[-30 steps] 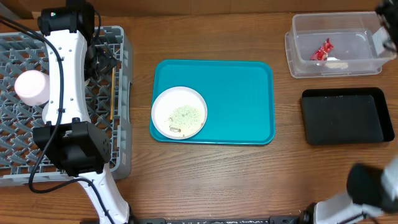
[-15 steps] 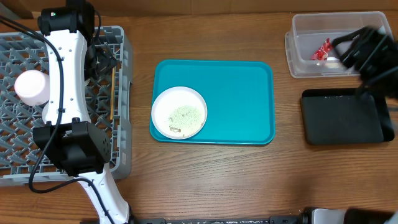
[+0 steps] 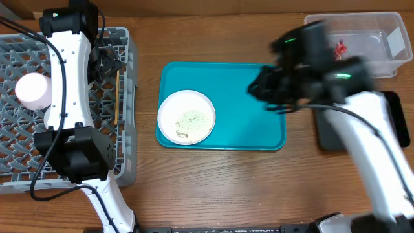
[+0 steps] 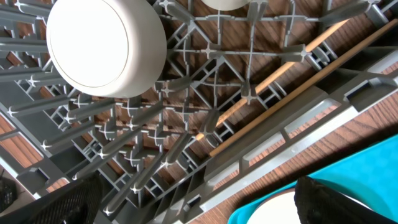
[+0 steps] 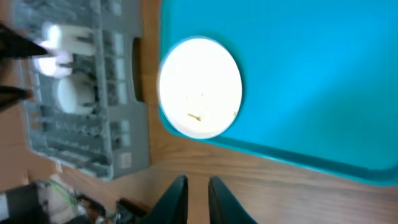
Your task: Sort waste into correct bins and load items into the dishwasher
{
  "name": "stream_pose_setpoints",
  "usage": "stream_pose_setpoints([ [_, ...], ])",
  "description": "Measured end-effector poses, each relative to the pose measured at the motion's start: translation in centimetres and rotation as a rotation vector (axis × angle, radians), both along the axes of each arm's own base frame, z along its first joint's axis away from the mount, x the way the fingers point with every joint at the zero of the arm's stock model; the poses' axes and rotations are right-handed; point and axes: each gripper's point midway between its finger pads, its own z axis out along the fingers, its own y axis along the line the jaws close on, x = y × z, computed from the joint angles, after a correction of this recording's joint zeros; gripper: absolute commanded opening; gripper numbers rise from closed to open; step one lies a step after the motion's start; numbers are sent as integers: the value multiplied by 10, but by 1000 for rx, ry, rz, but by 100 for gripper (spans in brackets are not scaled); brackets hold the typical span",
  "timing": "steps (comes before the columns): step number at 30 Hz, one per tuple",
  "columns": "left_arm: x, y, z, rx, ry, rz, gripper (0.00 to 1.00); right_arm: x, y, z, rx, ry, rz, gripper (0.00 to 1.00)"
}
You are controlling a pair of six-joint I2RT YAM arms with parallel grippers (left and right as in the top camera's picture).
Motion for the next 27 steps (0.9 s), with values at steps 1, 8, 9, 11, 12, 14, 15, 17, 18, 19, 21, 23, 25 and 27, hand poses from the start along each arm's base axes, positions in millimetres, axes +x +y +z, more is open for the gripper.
stream_pose_setpoints([
  [1,0,0,0,0,0,0,100,3,9,-20,-12,23,0,4],
  [8,0,0,0,0,0,0,100,19,55,-111,-60,119,-8,4],
  [9,0,0,0,0,0,0,100,23,61,-120,-62,122,-8,4],
  [11,0,0,0,0,0,0,100,28,72,-139,-69,139,-10,4],
  [12,0,0,0,0,0,0,100,30,77,-150,-74,150,-12,4],
  [14,0,0,0,0,0,0,100,31,85,-171,-86,177,-18,4],
  [15,0,0,0,0,0,0,100,31,88,-181,-95,193,-26,4],
  [17,0,0,0,0,0,0,100,31,91,-200,-116,222,-37,4],
  [18,0,0,0,0,0,0,100,32,91,-207,-120,230,-43,4],
  [19,0,0,0,0,0,0,100,33,91,-213,-125,235,-49,4],
  [21,0,0,0,0,0,0,100,34,90,-226,-139,252,-61,4],
  [23,0,0,0,0,0,0,100,35,89,-236,-149,263,-69,4],
  [25,0,0,0,0,0,0,100,36,88,-240,-158,266,-76,4],
  [27,0,0,0,0,0,0,100,37,87,-241,-166,264,-88,4],
])
